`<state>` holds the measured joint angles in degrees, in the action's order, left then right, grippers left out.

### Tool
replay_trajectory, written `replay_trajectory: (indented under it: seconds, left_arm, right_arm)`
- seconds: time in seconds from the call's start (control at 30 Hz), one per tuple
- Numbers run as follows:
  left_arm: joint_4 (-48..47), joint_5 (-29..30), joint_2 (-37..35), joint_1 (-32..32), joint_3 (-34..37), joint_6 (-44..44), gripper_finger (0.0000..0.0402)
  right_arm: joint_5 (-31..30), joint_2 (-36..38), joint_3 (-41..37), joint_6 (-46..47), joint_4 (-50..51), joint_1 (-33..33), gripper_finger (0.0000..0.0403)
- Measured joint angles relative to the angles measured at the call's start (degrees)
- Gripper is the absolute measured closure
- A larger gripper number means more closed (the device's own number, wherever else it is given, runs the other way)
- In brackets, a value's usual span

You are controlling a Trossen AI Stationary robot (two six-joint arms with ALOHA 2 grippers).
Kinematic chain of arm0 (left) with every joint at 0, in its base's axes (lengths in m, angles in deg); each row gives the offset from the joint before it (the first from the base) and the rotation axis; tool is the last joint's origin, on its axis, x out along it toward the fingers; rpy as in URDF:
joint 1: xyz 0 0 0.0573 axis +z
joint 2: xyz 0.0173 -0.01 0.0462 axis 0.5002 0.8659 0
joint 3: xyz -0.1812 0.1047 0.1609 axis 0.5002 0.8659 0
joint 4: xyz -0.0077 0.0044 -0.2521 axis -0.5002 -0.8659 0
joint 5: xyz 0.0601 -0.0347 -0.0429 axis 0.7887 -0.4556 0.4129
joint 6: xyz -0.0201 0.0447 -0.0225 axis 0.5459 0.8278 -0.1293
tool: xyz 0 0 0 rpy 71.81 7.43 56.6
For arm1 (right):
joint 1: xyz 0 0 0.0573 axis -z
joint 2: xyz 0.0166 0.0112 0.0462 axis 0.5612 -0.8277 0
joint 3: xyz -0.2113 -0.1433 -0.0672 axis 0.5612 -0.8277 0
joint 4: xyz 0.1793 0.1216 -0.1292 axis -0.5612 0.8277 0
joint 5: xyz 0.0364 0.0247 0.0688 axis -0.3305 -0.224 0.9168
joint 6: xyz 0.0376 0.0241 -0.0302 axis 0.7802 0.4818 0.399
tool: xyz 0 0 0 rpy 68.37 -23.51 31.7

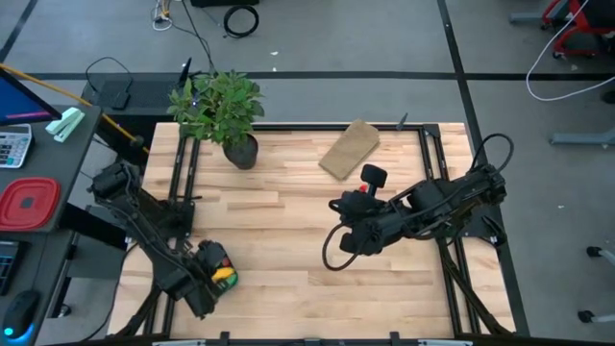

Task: Pick and placing Produce into tupperware
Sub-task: Move the blue bin to the middle of the table

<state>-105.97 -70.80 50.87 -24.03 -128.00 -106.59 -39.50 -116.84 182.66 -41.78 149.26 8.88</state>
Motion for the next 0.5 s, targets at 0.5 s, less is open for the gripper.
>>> replay_trajectory:
  seconds: [0.5]
  left_arm:
    - [5.6, -12.5, 0.0, -8.9, 0.1, -17.7, 0.0397]
  right_arm:
    - [-0.3, 0.0, 0.0, -0.3, 0.0, 0.0, 0.0394]
